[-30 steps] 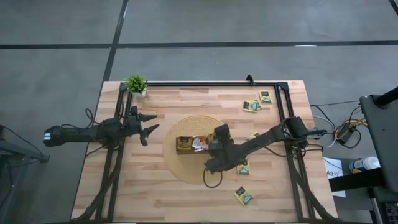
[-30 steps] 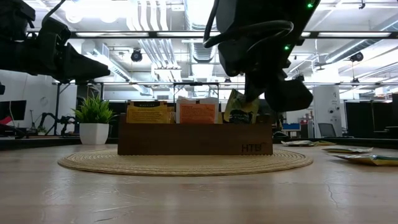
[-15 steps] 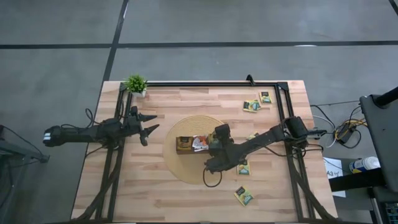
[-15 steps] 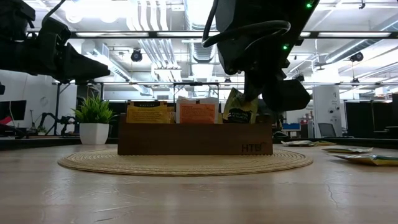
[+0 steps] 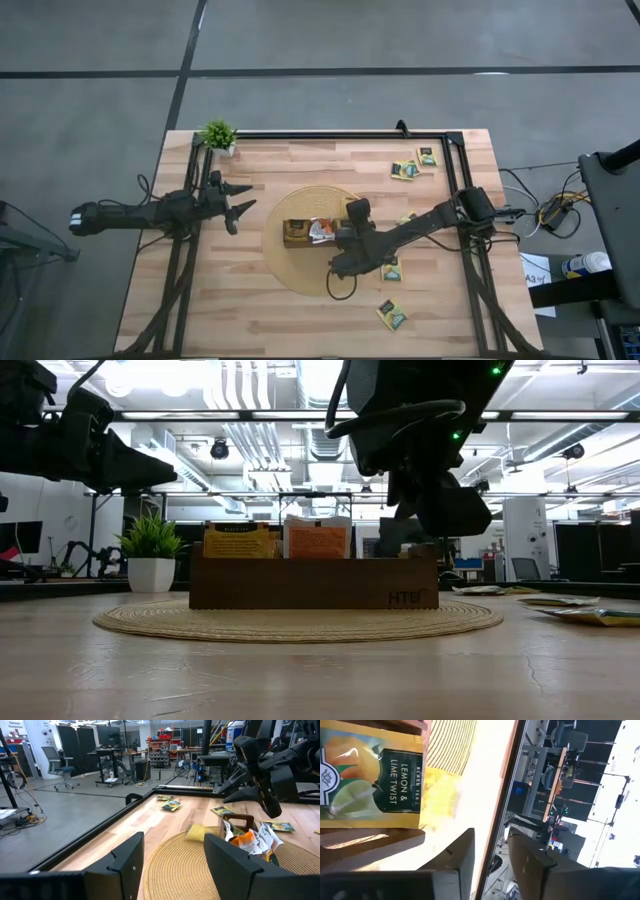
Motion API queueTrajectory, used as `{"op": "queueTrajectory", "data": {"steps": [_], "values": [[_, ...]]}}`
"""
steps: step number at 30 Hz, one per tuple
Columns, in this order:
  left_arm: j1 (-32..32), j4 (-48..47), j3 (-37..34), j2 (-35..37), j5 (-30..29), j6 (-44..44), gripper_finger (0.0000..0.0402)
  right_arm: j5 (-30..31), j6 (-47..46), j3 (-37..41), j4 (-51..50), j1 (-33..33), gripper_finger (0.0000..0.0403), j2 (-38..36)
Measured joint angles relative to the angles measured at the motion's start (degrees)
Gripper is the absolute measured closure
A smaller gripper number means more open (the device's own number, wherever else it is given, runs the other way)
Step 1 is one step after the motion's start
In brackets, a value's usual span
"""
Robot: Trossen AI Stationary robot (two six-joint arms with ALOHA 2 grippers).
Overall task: Pick & Place Tea
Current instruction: Put the lemon tea sachet into the right section of the wooden organizer
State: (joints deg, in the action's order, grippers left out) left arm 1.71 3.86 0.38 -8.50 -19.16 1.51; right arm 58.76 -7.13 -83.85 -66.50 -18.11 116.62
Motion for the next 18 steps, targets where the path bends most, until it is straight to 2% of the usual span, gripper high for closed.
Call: {"op": "queueTrajectory", "data": {"steps": [5, 8, 13, 18], "values": [[0.0, 0.0, 0.0, 0.0, 0.0, 0.0, 0.0199, 0.2, 0.0, 0.0, -0.2, 0.0, 0.0279, 0.0], [0.0, 0.0, 0.0, 0.0, 0.0, 0.0, 0.0199, 2.6, -2.1, 0.0, -0.8, 0.0, 0.0278, -0.1], [0.0, 0.0, 0.0, 0.0, 0.0, 0.0, 0.0199, 4.3, -9.1, 0.1, -1.8, 0.0, 0.0284, -2.5], [0.0, 0.0, 0.0, 0.0, 0.0, 0.0, 0.0199, 4.4, -21.7, 1.9, -5.3, 0.0, 0.0291, -8.9]]}}
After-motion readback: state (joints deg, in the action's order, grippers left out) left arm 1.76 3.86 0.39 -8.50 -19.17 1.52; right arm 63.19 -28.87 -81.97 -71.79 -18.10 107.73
